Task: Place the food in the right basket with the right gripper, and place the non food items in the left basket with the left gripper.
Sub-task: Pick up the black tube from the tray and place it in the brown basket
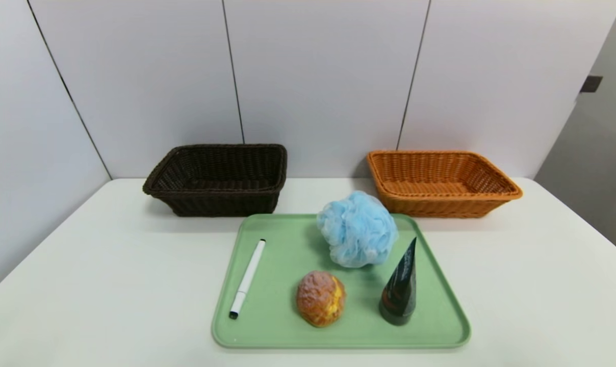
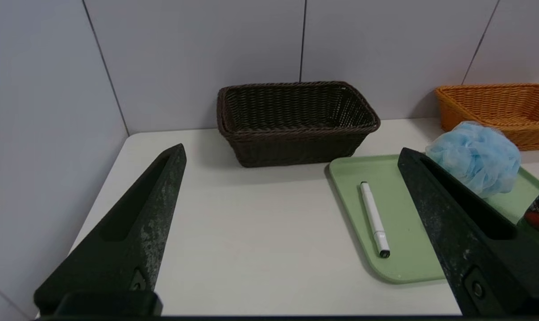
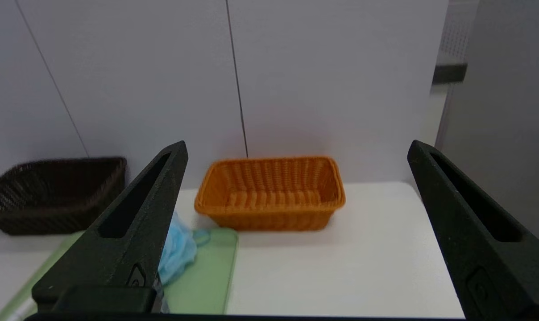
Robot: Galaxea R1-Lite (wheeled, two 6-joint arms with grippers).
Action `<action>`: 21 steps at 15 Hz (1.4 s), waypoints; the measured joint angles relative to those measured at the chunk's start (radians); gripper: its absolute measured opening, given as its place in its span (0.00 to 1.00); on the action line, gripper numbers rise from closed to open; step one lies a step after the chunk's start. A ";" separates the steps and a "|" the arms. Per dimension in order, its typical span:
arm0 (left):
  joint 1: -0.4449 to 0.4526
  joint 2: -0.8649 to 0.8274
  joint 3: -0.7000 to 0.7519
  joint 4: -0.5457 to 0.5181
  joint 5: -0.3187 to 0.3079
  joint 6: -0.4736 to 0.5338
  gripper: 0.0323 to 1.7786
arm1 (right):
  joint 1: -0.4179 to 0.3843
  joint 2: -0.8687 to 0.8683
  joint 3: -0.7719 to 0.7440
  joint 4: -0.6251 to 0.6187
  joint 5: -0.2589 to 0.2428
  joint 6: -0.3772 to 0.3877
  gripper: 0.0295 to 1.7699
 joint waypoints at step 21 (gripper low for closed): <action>-0.652 1.022 0.097 -0.767 0.007 0.010 0.95 | 0.134 0.935 -0.652 0.097 -0.101 0.012 0.96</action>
